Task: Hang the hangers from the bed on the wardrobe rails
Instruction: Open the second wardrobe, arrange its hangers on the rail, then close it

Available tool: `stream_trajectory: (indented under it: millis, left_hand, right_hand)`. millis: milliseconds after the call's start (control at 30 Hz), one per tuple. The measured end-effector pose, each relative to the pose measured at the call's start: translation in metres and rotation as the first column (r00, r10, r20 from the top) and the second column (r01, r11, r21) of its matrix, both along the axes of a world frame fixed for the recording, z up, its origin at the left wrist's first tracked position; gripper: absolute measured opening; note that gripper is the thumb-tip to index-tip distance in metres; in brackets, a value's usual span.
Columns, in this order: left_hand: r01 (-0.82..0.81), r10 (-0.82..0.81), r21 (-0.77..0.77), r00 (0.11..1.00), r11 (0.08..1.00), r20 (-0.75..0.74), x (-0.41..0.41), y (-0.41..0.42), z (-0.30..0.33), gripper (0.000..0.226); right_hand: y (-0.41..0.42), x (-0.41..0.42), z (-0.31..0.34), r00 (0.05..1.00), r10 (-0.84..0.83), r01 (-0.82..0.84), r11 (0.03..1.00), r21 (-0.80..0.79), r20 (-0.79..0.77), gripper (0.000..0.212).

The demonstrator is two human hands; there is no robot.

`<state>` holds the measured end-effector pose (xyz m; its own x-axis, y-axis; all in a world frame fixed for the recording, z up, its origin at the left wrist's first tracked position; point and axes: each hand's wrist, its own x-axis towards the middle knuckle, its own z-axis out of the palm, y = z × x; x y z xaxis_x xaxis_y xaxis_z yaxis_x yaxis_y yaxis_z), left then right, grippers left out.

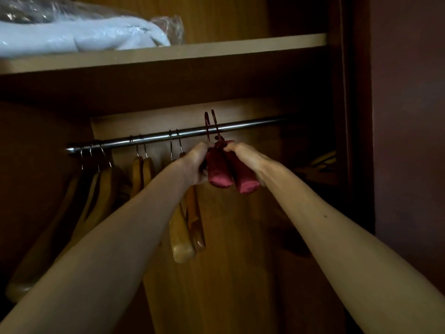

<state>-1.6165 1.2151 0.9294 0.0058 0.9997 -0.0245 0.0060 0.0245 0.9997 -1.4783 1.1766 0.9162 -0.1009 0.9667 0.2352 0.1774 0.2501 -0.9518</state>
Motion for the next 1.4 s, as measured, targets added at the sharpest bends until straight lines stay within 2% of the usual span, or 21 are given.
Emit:
stream_trajectory:
  millis: [233, 400, 500, 567, 633, 700, 767, 833, 900, 1000, 1067, 1167, 1233, 1333, 1400]
  left_hand:
    - [0.058, -0.057, -0.015, 0.998, 0.998, 0.035, 0.006, 0.028, -0.004, 0.024]
    - [0.036, -0.033, -0.061, 0.998, 0.997, 0.049, 0.008, 0.041, -0.021, 0.024]
    - [-0.019, 0.018, -0.016, 0.998, 1.0, -0.056, 0.008, 0.036, -0.022, 0.024]
    - [-0.048, 0.063, 0.071, 0.972, 0.996, -0.226, 0.008, 0.025, -0.015, 0.023]
    - [-0.052, 0.122, 0.169, 0.894, 0.984, -0.432, 0.005, 0.012, -0.004, 0.019]
    - [-0.083, 0.254, 0.299, 0.762, 0.951, -0.596, -0.004, 0.002, 0.007, 0.018]
    - [-0.139, 0.453, 0.467, 0.58, 0.874, -0.677, -0.021, -0.009, 0.017, 0.023]
    - [-0.183, 0.615, 0.596, 0.384, 0.781, -0.688, -0.042, -0.02, 0.019, 0.029]
    - [-0.205, 0.653, 0.62, 0.261, 0.757, -0.711, -0.06, -0.029, 0.015, 0.025]
    - [-0.188, 0.564, 0.535, 0.166, 0.824, -0.809, -0.073, -0.031, 0.003, 0.035]
    - [-0.156, 0.476, 0.452, 0.181, 0.878, -0.861, -0.074, -0.027, -0.004, 0.048]
    - [-0.131, 0.316, 0.289, 0.3, 0.948, -0.9, -0.07, -0.016, -0.011, 0.056]
    - [-0.155, 0.252, 0.206, 0.402, 0.966, -0.88, -0.069, -0.006, -0.017, 0.071]
    - [-0.172, 0.172, 0.098, 0.496, 0.98, -0.851, -0.069, 0.009, -0.028, 0.095]
    - [-0.187, 0.163, 0.065, 0.572, 0.98, -0.804, -0.071, 0.02, -0.037, 0.102]
  right_hand:
    - [0.02, 0.005, 0.008, 0.994, -0.06, 0.061, 0.998, -0.006, 0.094, 0.023]
    - [0.023, 0.006, -0.002, 0.991, -0.091, 0.102, 0.988, -0.112, 0.097, 0.02]
    - [0.022, 0.004, -0.005, 0.983, -0.12, 0.138, 0.982, -0.13, 0.138, 0.019]
    - [0.021, 0.004, -0.003, 0.961, -0.179, 0.197, 0.978, -0.068, 0.21, 0.021]
    - [0.023, 0.003, 0.0, 0.862, -0.351, 0.335, 0.936, 0.108, 0.366, 0.027]
    - [0.015, -0.002, 0.006, 0.718, -0.547, 0.43, 0.835, 0.343, 0.43, 0.036]
    - [-0.006, -0.017, 0.008, 0.68, -0.615, 0.386, 0.763, 0.519, 0.399, 0.032]
    - [-0.033, -0.037, 0.0, 0.652, -0.63, 0.264, 0.71, 0.652, 0.422, 0.022]
    - [-0.057, -0.061, -0.014, 0.623, -0.609, 0.132, 0.701, 0.701, 0.491, 0.018]
    - [-0.082, -0.093, -0.032, 0.648, -0.501, 0.021, 0.765, 0.644, 0.573, 0.023]
    - [-0.085, -0.107, -0.041, 0.66, -0.426, -0.005, 0.821, 0.571, 0.619, 0.027]
    - [-0.075, -0.118, -0.05, 0.66, -0.348, 0.004, 0.888, 0.461, 0.665, 0.039]
    - [-0.064, -0.121, -0.054, 0.65, -0.31, 0.023, 0.921, 0.39, 0.694, 0.06]
    - [-0.051, -0.125, -0.064, 0.638, -0.253, 0.056, 0.957, 0.284, 0.727, 0.104]
    - [-0.048, -0.128, -0.073, 0.625, -0.259, 0.074, 0.959, 0.275, 0.737, 0.112]
